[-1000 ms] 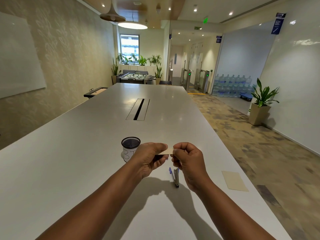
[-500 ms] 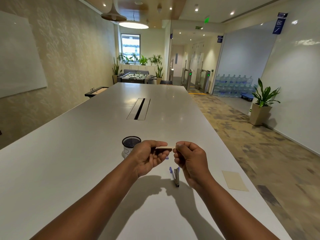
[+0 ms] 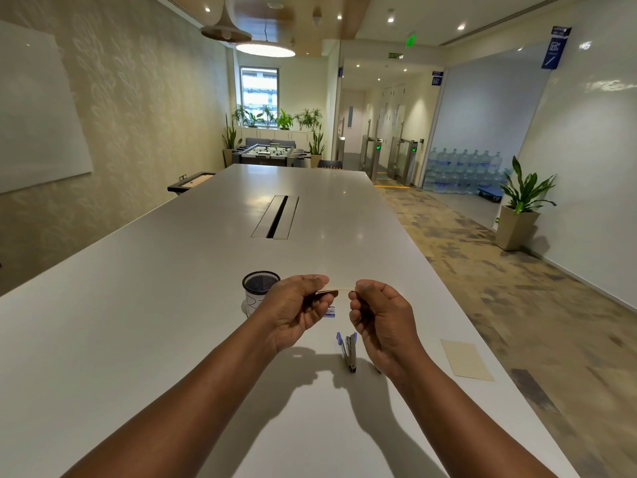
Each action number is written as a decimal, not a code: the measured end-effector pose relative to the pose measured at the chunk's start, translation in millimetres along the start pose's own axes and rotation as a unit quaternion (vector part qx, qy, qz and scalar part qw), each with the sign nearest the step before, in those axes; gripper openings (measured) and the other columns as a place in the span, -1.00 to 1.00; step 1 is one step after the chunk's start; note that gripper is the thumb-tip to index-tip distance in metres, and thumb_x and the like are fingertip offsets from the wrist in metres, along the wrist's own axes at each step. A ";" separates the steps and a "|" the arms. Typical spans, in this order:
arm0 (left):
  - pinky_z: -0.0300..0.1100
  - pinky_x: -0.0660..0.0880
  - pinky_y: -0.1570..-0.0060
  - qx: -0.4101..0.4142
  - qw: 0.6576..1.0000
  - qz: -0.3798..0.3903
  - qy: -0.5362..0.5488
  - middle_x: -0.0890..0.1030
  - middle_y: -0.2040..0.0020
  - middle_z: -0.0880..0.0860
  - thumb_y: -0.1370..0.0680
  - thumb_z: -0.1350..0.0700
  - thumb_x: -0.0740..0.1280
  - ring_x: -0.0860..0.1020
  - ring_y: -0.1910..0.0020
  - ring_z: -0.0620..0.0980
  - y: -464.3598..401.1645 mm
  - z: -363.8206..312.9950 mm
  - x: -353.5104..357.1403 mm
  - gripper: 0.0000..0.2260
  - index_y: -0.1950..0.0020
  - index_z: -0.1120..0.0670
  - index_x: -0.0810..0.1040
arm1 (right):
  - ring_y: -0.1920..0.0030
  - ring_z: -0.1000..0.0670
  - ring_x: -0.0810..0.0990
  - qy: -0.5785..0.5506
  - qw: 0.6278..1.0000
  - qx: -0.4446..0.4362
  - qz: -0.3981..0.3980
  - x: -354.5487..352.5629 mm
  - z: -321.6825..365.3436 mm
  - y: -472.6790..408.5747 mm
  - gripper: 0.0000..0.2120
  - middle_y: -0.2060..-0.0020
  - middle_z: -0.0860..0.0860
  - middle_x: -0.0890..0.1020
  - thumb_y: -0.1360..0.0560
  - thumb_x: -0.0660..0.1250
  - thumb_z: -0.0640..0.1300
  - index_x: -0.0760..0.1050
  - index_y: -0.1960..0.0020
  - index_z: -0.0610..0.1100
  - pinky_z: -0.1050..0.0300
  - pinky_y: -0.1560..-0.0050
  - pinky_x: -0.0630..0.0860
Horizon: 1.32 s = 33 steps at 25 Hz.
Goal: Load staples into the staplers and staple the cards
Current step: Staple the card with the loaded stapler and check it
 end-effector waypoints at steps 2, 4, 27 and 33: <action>-0.28 0.60 0.43 0.000 1.000 -0.004 0.005 0.70 0.26 0.24 -0.56 0.29 0.42 0.62 0.43 -0.05 0.1 0.0 -0.6 -0.90 -0.06 0.25 0.60 | 0.34 0.01 0.63 0.007 1.000 -0.010 0.010 0.4 0.5 1.3 -0.84 0.28 -0.15 0.68 -0.54 0.42 -0.27 0.71 0.17 -0.12 0.19 0.32 0.60; -0.28 0.61 0.42 -0.002 1.000 -0.007 0.005 0.69 0.26 0.24 -0.57 0.29 0.42 0.62 0.43 -0.05 -0.1 0.8 -1.4 -0.90 -0.07 0.25 0.60 | 0.33 0.01 0.62 0.025 0.999 -0.031 0.020 1.5 0.7 2.2 -0.84 0.29 -0.14 0.67 -0.54 0.41 -0.27 0.71 0.16 -0.11 0.18 0.31 0.60; -0.21 0.65 0.31 0.022 0.996 0.016 -0.088 0.69 0.23 0.15 -0.51 0.36 0.43 0.68 0.32 0.02 -8.1 12.1 1.5 -0.85 -0.04 0.20 0.68 | 0.37 -0.02 0.48 0.112 0.991 -0.067 0.000 -3.7 -9.8 -1.0 -0.92 0.35 -0.12 0.57 -0.53 0.33 -0.36 0.58 0.00 -0.29 0.11 0.31 0.50; -0.23 0.59 0.42 0.010 0.994 -0.022 -0.103 0.70 0.27 0.16 -0.48 0.31 0.49 0.63 0.43 -0.03 -12.5 17.4 0.9 -0.89 0.01 0.22 0.70 | 0.35 -0.03 0.52 0.158 0.983 -0.093 0.014 -5.7 -11.8 0.2 -0.93 0.37 -0.11 0.59 -0.53 0.32 -0.37 0.58 0.04 -0.27 0.11 0.31 0.50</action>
Point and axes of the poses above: each hand's wrist, its own y-axis away from the middle knuckle, its own x-axis out of the palm, z = x × y, the point moved 3 cm from there along -y, towards the middle knuckle
